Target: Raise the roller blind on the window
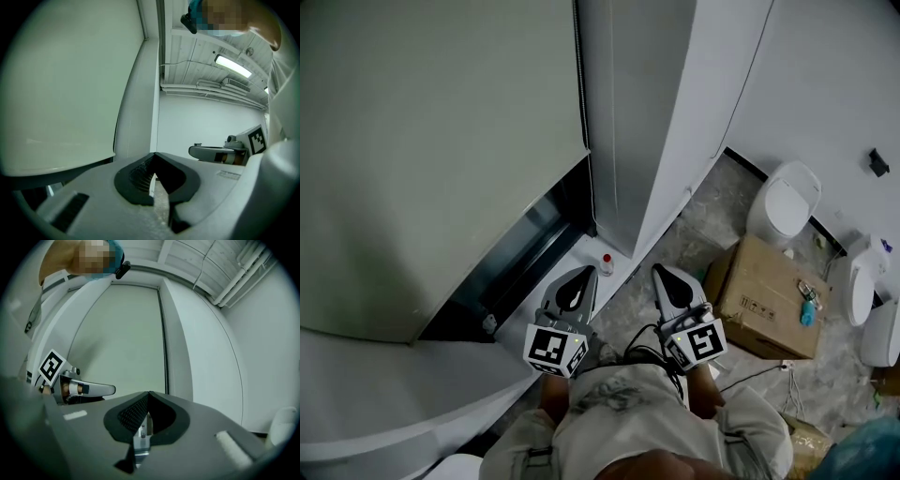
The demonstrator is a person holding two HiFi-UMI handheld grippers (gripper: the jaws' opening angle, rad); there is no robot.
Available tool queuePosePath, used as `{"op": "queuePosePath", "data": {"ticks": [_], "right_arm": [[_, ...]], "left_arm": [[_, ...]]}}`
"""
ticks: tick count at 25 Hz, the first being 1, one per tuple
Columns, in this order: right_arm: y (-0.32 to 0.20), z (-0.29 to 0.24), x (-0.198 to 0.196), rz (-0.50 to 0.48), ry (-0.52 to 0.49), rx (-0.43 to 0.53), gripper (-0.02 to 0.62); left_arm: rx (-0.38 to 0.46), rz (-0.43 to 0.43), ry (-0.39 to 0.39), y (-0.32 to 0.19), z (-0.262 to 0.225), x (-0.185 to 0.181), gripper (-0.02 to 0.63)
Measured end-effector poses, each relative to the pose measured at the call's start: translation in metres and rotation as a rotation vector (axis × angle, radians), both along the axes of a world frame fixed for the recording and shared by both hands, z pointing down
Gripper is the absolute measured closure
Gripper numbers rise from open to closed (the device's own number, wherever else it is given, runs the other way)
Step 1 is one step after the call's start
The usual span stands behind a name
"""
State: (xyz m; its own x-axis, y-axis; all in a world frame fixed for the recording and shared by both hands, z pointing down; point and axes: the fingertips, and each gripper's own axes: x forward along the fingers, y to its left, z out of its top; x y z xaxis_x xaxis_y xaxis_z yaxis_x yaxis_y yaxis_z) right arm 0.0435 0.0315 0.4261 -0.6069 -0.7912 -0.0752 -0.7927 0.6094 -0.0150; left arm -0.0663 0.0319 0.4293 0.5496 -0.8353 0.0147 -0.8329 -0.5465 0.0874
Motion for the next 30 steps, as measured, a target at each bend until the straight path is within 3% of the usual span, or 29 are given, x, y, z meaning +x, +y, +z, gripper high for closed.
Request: {"op": "queuePosePath", "data": {"ticks": [19,30], "right_arm": [[-0.096,-0.003,0.006,-0.118,-0.011,0.012,0.584],[-0.117,-0.012,0.012,-0.203,-0.013,0.015,0.584]], "left_arm": [[-0.001,-0.084,0.01,-0.091,0.001,0.018,0.601],[0.004,-0.15,0.001,-0.109,-0.012,0.03,0.601]]}}
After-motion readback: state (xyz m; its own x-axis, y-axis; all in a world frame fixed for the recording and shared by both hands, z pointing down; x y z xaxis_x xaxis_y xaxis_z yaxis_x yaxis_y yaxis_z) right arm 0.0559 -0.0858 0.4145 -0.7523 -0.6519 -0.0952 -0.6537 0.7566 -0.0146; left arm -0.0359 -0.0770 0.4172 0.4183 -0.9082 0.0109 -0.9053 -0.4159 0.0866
